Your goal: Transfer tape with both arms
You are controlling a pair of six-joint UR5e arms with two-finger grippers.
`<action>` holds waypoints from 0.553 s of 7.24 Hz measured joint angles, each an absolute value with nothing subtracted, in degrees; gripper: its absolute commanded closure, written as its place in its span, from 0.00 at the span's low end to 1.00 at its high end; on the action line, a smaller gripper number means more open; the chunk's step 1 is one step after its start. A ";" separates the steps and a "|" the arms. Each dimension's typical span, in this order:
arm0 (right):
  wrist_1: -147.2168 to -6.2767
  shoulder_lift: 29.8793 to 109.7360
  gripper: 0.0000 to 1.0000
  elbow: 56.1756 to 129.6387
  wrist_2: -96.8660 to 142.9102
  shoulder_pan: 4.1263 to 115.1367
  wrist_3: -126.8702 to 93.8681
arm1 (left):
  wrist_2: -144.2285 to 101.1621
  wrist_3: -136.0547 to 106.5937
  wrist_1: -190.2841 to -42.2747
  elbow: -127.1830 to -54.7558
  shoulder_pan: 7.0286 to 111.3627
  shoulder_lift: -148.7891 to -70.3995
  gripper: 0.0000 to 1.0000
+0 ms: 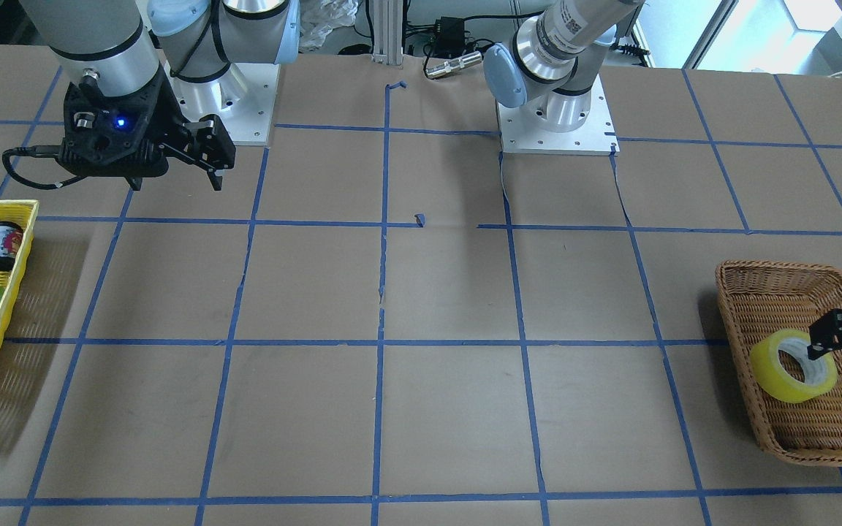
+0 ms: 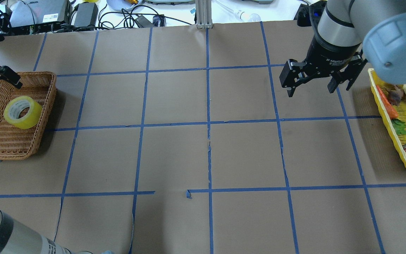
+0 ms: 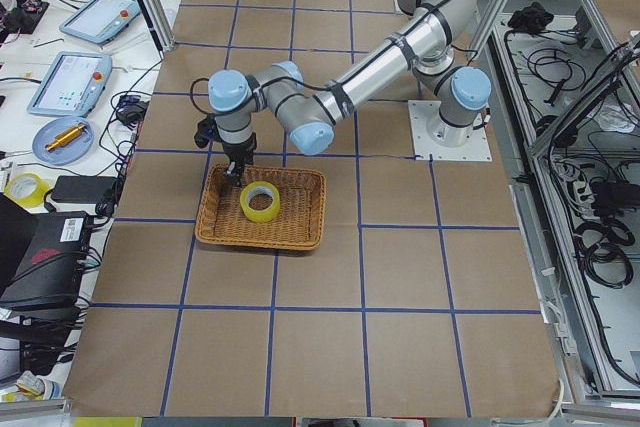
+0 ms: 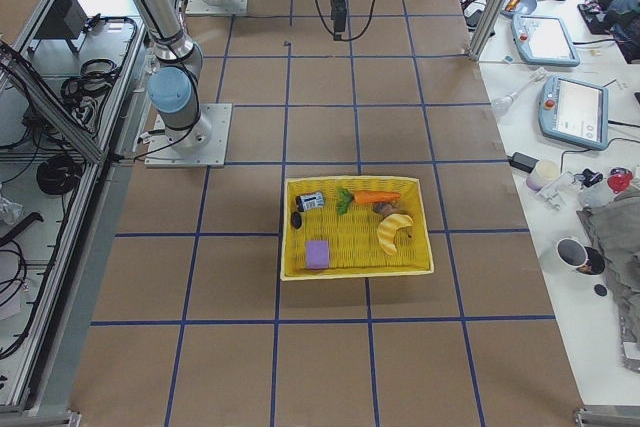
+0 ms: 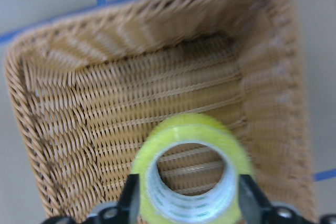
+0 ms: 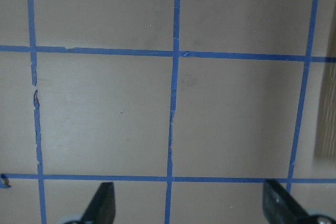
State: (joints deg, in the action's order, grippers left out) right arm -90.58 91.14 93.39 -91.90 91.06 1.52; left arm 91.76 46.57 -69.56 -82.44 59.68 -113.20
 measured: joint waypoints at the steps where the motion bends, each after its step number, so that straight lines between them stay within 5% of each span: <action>1: -90.55 91.14 0.00 93.42 -92.13 91.05 1.52 | 91.85 43.42 -71.99 -83.38 63.03 -110.02 0.08; 4: -90.73 91.14 0.00 93.43 -92.67 90.97 1.42 | 94.52 23.63 -75.51 -86.76 79.82 -102.60 0.03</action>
State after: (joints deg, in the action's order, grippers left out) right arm -90.73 91.14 93.43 -92.67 90.97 1.42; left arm 94.52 23.63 -75.51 -86.76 79.82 -102.60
